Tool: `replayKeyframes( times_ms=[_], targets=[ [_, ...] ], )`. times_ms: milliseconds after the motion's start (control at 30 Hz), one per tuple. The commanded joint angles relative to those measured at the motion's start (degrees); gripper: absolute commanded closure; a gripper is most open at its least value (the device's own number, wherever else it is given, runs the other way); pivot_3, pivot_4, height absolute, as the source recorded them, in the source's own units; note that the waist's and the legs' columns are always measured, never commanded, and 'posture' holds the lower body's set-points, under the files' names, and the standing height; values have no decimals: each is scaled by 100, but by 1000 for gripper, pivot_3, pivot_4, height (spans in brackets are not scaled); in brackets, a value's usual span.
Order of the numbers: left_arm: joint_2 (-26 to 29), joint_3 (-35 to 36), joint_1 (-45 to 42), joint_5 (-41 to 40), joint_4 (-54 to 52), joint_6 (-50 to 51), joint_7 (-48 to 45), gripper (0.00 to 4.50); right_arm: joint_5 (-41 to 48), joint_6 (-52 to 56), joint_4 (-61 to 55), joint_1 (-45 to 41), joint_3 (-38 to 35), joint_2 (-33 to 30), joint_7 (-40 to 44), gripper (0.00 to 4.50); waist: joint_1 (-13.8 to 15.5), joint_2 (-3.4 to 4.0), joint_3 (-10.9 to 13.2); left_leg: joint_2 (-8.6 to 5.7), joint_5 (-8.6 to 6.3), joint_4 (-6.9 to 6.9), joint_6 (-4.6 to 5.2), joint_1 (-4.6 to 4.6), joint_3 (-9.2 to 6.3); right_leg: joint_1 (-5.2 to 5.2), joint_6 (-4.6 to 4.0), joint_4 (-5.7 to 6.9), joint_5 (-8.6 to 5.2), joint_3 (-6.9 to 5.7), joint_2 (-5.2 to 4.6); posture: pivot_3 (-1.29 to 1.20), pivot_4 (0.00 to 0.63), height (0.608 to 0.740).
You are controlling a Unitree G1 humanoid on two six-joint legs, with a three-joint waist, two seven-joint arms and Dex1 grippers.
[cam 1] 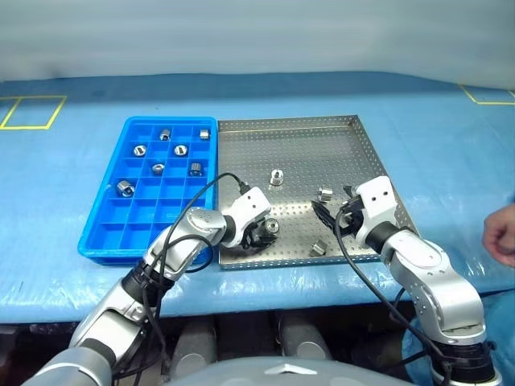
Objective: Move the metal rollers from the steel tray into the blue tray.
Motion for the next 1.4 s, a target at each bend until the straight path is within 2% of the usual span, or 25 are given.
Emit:
replayKeyframes(
  times_ms=[33,133,167,267,433,500,633,700,800,933,1167,1400],
  targets=[
    [-201,-16,15,183,177,-58,149,1829,-39,-141,-249,-32,-39,44,-52,168,2,0,0,0,0,4,0,0,0,1,1,0,0,0,0,-145,150,740],
    [-340,152,113,136,-15,-103,192,2772,-66,-146,-218,-52,26,55,-19,168,1,0,0,0,-1,13,1,-1,0,5,3,0,2,0,0,-139,150,740],
    [-357,241,151,104,-110,-110,209,2833,-74,-145,-205,-66,53,53,-6,168,1,0,0,-1,-1,14,2,-2,0,5,3,0,2,1,-1,-134,150,740],
    [-422,746,242,-5,-427,-73,407,2832,-85,-138,-145,-123,120,43,51,168,-3,0,0,-1,-2,12,4,-4,0,1,3,1,2,2,0,-124,150,740],
    [-229,1861,242,-99,-1403,180,853,2832,-274,-1,108,-163,477,-243,292,168,6,-1,1,0,-2,11,4,-12,-1,-7,4,3,2,1,1,-75,150,740],
    [-70,2218,275,-168,-1885,339,944,2832,-183,-21,148,-183,557,-272,446,168,20,-1,1,0,-2,8,4,-11,-1,-5,4,1,2,0,0,-57,150,740],
    [680,2770,613,199,-2711,812,1311,2832,301,-291,-7,-411,725,-128,1052,168,30,-3,3,1,-4,1,6,-10,-1,-6,5,-1,2,0,0,-8,150,740],
    [871,3152,887,222,-3004,1105,1468,2832,355,-339,69,-577,816,-54,1161,168,51,-3,3,2,-4,-4,6,-4,-1,-5,5,-1,2,0,0,26,150,740],
    [886,3607,1194,196,-3351,1495,1684,2832,225,-382,256,-708,956,-68,1184,168,171,-8,6,2,-4,-1,6,-7,-3,-5,3,-2,1,-3,-1,54,150,740],
    [904,4316,1639,558,-3419,2028,2244,2832,111,-367,486,-887,1046,-37,1120,168,330,-14,10,1,-4,2,6,-11,-9,-4,3,-6,1,-11,-2,98,150,740],
    [1065,4463,2312,554,-3475,2198,2207,2832,30,-413,643,-1021,1100,-1,1117,168,481,-15,10,1,-4,1,5,-12,-9,-4,1,-7,0,-13,-5,118,150,740],
    [1092,4530,2512,495,-3453,2354,2110,2832,-14,-428,626,-1001,1126,71,1111,168,486,-15,10,1,-5,3,4,-12,-9,-4,-1,-6,-1,-15,-6,107,150,740]
  ],
)
